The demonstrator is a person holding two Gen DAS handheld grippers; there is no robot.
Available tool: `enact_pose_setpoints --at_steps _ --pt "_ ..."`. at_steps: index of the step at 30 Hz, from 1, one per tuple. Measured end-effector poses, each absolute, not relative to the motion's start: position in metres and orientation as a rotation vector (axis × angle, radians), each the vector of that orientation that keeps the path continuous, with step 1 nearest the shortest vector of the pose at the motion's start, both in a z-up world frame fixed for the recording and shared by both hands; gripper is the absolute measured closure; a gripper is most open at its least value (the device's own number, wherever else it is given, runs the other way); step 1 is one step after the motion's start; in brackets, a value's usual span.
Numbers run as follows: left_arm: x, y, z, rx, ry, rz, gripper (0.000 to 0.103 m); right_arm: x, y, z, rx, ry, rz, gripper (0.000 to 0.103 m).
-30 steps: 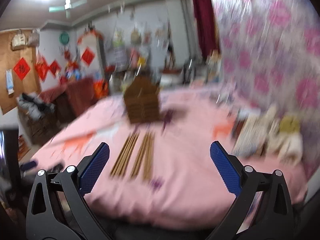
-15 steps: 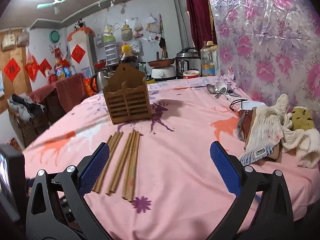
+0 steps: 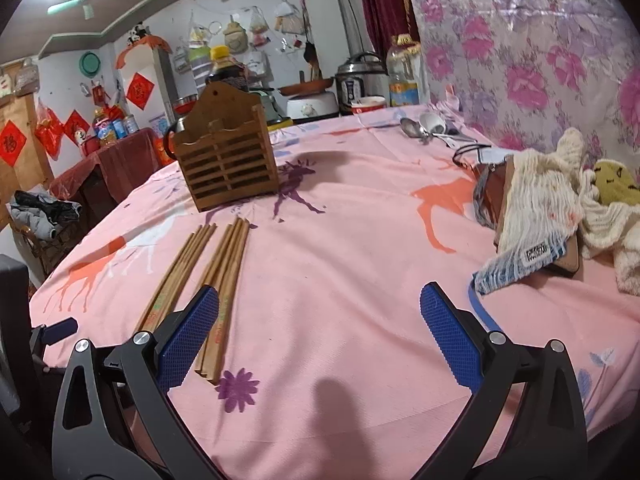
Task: Organize utensils
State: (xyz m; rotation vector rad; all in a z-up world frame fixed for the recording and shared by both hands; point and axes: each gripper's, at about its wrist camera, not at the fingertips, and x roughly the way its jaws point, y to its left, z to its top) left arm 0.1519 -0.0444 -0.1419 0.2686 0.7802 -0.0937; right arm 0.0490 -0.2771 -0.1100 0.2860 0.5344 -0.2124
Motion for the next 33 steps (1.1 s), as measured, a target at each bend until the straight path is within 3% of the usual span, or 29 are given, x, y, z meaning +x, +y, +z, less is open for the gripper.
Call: enact_pose_setpoints --at_steps 11,14,16,17,18,20,26,27,28,30,33 --pt "0.150 -0.015 -0.142 0.201 0.781 -0.054 0.007 0.049 -0.270 -0.112 0.253 0.553 -0.213 0.007" --pt "0.150 -0.027 -0.142 0.211 0.763 -0.126 0.029 0.048 -0.270 -0.112 0.248 0.552 -0.216 0.007" --pt "0.152 -0.034 -0.142 0.208 0.761 -0.174 0.060 0.049 -0.271 -0.112 0.248 0.554 -0.218 0.007" --pt "0.152 -0.038 -0.142 0.204 0.764 -0.197 0.068 0.049 -0.272 -0.113 0.250 0.556 -0.219 0.007" --pt "0.152 -0.040 -0.142 0.201 0.768 -0.213 0.083 0.049 -0.272 -0.114 0.252 0.556 -0.219 0.007" --pt "0.151 -0.039 -0.142 0.203 0.765 -0.196 0.095 0.049 -0.274 -0.114 0.257 0.556 -0.218 0.007" --pt "0.163 0.007 -0.143 0.113 0.778 -0.059 0.090 0.047 -0.267 -0.118 0.213 0.585 -0.164 0.007" --pt "0.163 0.011 -0.143 0.105 0.777 -0.048 0.085 0.046 -0.264 -0.120 0.200 0.597 -0.142 0.007" --pt "0.162 0.015 -0.144 0.093 0.767 -0.035 0.073 0.046 -0.261 -0.121 0.187 0.606 -0.124 0.008" --pt "0.161 0.020 -0.144 0.090 0.754 -0.005 0.058 0.045 -0.253 -0.123 0.150 0.633 -0.078 0.015" --pt "0.160 0.028 -0.144 0.056 0.754 0.002 0.050 0.048 -0.240 -0.130 0.091 0.682 -0.029 0.024"
